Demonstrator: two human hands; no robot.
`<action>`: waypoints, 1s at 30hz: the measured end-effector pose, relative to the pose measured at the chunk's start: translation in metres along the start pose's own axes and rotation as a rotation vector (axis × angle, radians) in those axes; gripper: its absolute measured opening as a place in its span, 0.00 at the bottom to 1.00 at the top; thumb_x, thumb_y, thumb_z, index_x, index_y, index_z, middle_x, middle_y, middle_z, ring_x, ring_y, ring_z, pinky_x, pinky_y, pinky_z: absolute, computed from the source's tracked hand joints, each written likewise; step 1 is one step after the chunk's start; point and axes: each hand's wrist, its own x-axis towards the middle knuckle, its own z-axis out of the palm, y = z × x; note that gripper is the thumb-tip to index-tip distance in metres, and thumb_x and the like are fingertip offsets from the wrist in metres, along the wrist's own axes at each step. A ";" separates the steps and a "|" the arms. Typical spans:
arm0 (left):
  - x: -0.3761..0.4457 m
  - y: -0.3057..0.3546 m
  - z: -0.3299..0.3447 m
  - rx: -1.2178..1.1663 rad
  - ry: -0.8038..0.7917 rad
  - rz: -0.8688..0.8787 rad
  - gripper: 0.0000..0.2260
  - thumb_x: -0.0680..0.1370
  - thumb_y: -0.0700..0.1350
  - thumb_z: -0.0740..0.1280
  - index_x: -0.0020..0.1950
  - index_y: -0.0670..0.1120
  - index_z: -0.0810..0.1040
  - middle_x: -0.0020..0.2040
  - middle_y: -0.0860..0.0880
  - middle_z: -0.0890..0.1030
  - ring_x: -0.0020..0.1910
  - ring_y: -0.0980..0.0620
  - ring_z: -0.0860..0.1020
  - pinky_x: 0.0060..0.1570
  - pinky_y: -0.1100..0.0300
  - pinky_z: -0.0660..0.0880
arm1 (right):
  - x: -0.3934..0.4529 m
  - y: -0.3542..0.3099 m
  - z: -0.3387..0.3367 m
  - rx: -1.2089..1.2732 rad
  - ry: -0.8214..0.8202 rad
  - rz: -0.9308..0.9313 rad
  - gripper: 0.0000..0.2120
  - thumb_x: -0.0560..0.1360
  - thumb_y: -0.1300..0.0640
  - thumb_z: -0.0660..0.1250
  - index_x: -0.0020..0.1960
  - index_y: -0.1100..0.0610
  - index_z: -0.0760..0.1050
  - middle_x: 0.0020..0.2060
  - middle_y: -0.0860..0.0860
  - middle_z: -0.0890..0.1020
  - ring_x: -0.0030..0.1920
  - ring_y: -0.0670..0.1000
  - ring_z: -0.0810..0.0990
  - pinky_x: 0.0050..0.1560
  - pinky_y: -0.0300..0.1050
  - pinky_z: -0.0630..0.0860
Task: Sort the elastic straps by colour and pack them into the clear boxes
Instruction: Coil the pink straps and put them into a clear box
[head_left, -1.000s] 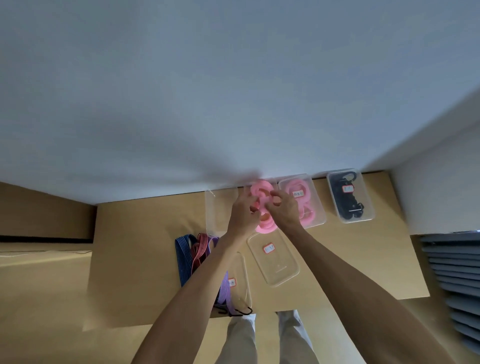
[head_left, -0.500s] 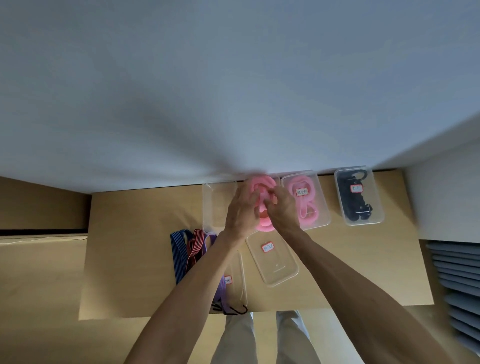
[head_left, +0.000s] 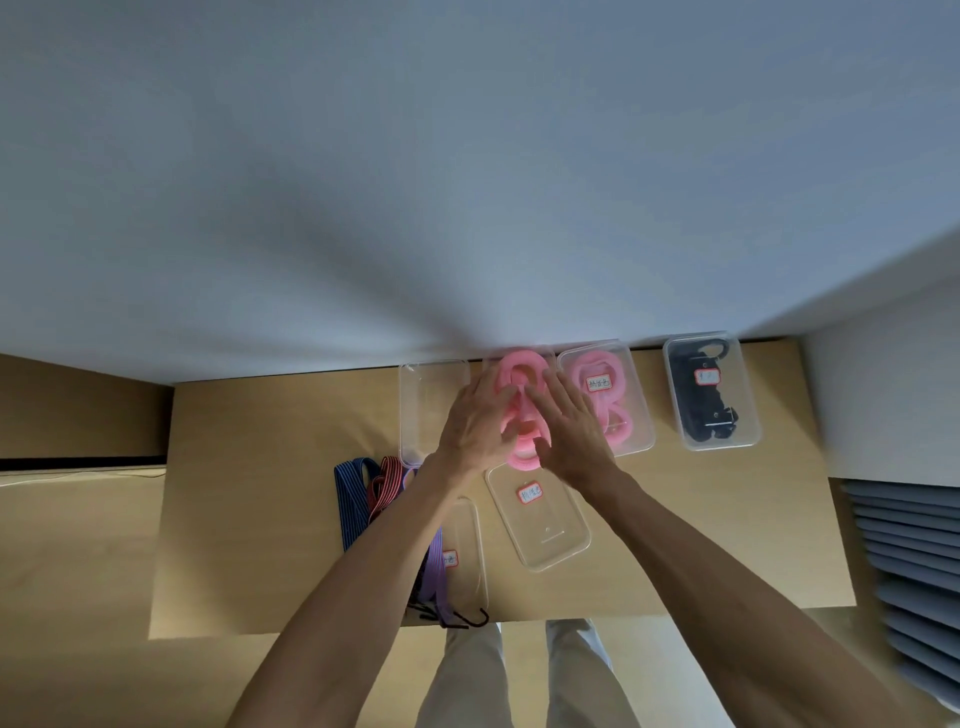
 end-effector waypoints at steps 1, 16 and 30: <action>-0.002 -0.001 -0.002 -0.002 -0.009 0.021 0.24 0.76 0.54 0.68 0.68 0.44 0.74 0.72 0.42 0.69 0.70 0.43 0.70 0.65 0.49 0.71 | 0.003 -0.001 -0.001 0.009 0.000 0.019 0.34 0.74 0.62 0.71 0.77 0.55 0.65 0.78 0.57 0.61 0.80 0.58 0.54 0.76 0.59 0.57; 0.000 -0.006 0.003 0.166 0.022 -0.053 0.23 0.72 0.45 0.75 0.66 0.45 0.77 0.71 0.46 0.74 0.66 0.45 0.75 0.65 0.51 0.71 | 0.015 -0.004 0.009 -0.049 0.110 0.059 0.32 0.71 0.59 0.77 0.73 0.58 0.71 0.72 0.59 0.73 0.74 0.62 0.67 0.69 0.63 0.67; -0.002 -0.015 0.015 0.190 0.147 -0.002 0.13 0.76 0.47 0.71 0.60 0.50 0.81 0.71 0.47 0.76 0.70 0.43 0.73 0.69 0.42 0.66 | 0.024 -0.009 0.017 -0.121 0.222 -0.034 0.22 0.68 0.70 0.73 0.61 0.61 0.81 0.63 0.54 0.81 0.68 0.60 0.76 0.63 0.62 0.73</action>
